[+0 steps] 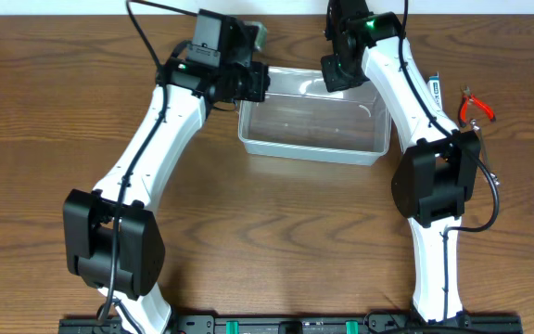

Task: Pack container
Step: 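Slide the container rightward and straighten it with both grippers, then push the container into final position, then release both grippers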

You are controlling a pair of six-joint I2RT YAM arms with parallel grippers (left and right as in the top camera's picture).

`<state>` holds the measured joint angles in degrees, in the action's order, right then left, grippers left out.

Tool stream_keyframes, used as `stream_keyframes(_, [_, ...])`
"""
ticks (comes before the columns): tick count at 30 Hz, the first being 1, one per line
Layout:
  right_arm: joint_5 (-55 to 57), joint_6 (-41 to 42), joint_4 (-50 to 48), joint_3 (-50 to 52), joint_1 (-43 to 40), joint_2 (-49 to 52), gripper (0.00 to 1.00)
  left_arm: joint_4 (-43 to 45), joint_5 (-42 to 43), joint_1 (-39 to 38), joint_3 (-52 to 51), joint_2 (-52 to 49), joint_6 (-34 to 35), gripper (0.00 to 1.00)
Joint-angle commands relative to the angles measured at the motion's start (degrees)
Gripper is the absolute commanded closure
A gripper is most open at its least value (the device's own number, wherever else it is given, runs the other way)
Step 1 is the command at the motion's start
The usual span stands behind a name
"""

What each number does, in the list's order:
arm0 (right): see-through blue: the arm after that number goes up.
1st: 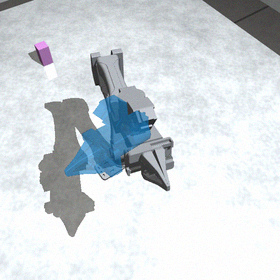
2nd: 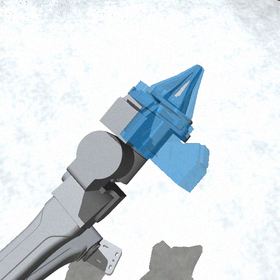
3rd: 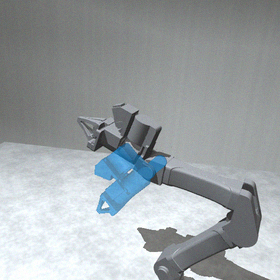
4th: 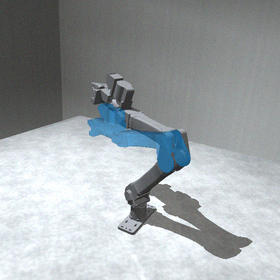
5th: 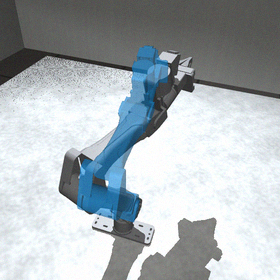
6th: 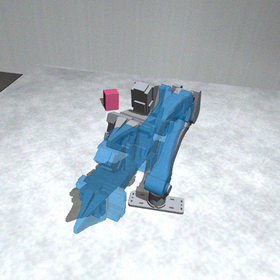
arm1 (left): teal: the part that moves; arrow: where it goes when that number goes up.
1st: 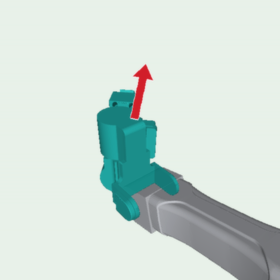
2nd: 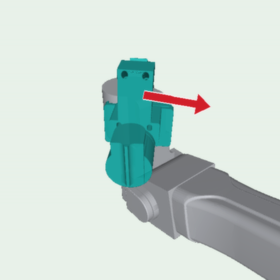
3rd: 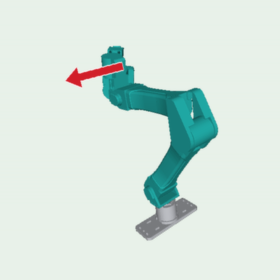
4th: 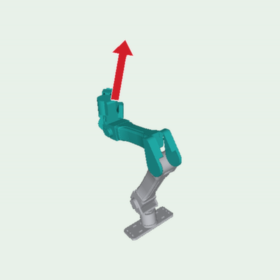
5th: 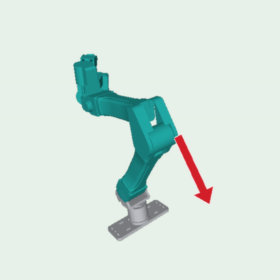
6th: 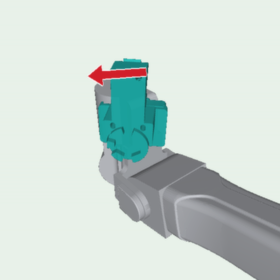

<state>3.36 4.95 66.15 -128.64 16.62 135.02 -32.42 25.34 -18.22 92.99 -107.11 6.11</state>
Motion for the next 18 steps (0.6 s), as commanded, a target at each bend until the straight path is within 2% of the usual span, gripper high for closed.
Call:
stream_keyframes(1, [-0.4, -0.3, -0.1, -3.0, -0.2, 0.1, 0.99, -0.4, 0.5, -0.2, 0.5, -2.0, -2.0, 0.94])
stream_keyframes(18, [-0.4, -0.3, 6.1, -20.8, -1.2, -0.3, 0.94, -3.6, -5.1, -0.5, 0.2, -10.3, -2.0, 0.94])
